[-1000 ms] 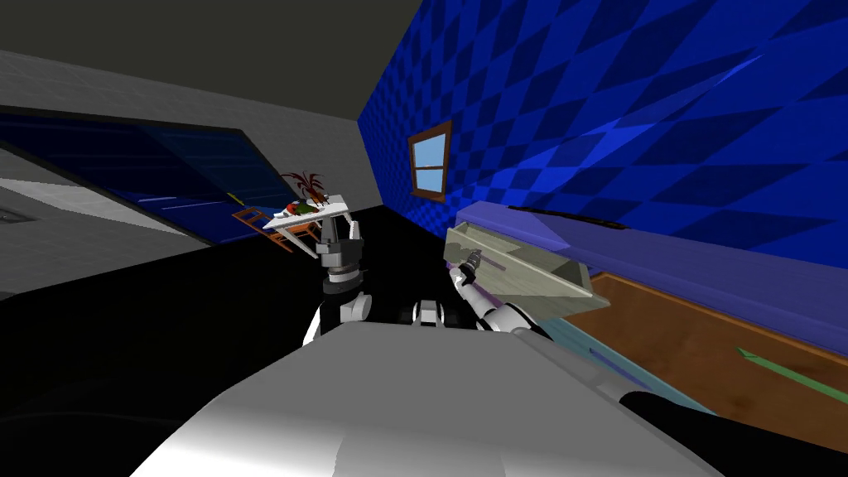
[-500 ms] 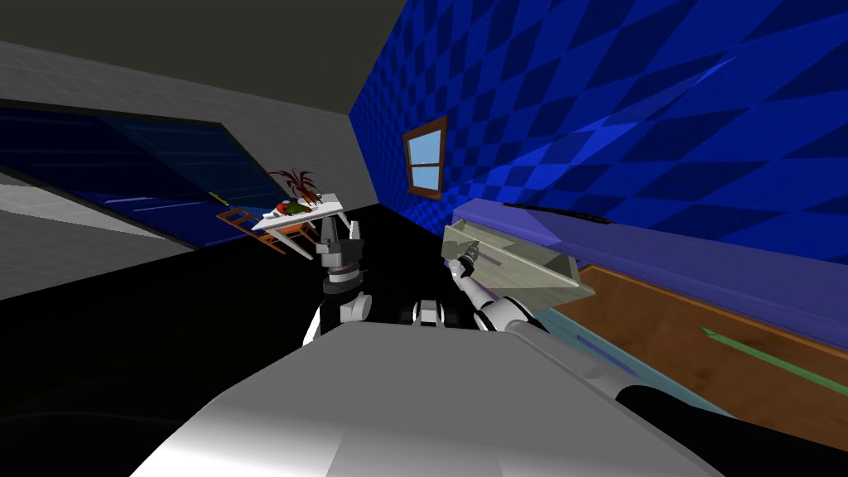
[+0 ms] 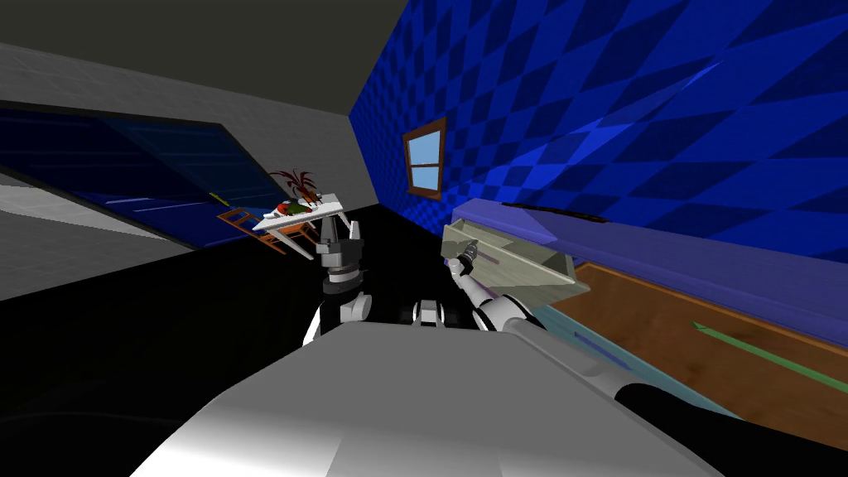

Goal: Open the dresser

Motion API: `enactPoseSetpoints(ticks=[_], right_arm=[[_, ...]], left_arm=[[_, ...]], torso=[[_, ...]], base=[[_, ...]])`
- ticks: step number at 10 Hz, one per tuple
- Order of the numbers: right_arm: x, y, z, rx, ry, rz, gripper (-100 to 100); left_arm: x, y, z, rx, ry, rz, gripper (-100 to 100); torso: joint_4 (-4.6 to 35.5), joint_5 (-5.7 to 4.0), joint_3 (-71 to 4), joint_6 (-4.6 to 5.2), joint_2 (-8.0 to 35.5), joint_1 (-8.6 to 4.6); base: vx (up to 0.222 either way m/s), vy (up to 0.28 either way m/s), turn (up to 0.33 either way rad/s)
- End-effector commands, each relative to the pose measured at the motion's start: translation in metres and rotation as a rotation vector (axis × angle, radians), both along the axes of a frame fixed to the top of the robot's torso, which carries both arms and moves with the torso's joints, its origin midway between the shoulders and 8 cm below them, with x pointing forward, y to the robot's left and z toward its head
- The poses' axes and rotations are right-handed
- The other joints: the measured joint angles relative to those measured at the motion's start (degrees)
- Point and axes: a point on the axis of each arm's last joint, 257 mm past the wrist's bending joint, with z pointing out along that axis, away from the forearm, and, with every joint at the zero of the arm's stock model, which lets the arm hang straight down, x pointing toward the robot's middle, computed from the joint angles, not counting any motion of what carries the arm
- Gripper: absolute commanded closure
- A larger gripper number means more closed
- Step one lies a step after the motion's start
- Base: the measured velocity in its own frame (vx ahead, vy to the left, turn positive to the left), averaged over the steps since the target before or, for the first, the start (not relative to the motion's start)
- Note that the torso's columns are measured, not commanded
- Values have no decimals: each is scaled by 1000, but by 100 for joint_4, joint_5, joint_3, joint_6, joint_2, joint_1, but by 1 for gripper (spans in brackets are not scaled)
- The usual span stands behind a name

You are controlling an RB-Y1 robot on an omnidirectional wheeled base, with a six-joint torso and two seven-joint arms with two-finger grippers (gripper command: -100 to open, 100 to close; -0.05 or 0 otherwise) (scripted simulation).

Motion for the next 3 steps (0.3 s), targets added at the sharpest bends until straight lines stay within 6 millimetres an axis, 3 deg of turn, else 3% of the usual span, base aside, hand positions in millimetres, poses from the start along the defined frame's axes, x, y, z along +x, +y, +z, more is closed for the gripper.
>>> enactPoseSetpoints(ticks=[1,3], right_arm=[[0,0,0,0,1,0,0],[0,0,-1,1,2,0,0]], left_arm=[[0,0,0,0,0,0,0],[0,0,0,0,0,0,0]], torso=[[-1,-2,0,-1,0,-2],[-3,-3,-1,-2,-2,-3]], base=[[0,0,0],[0,0,0]])
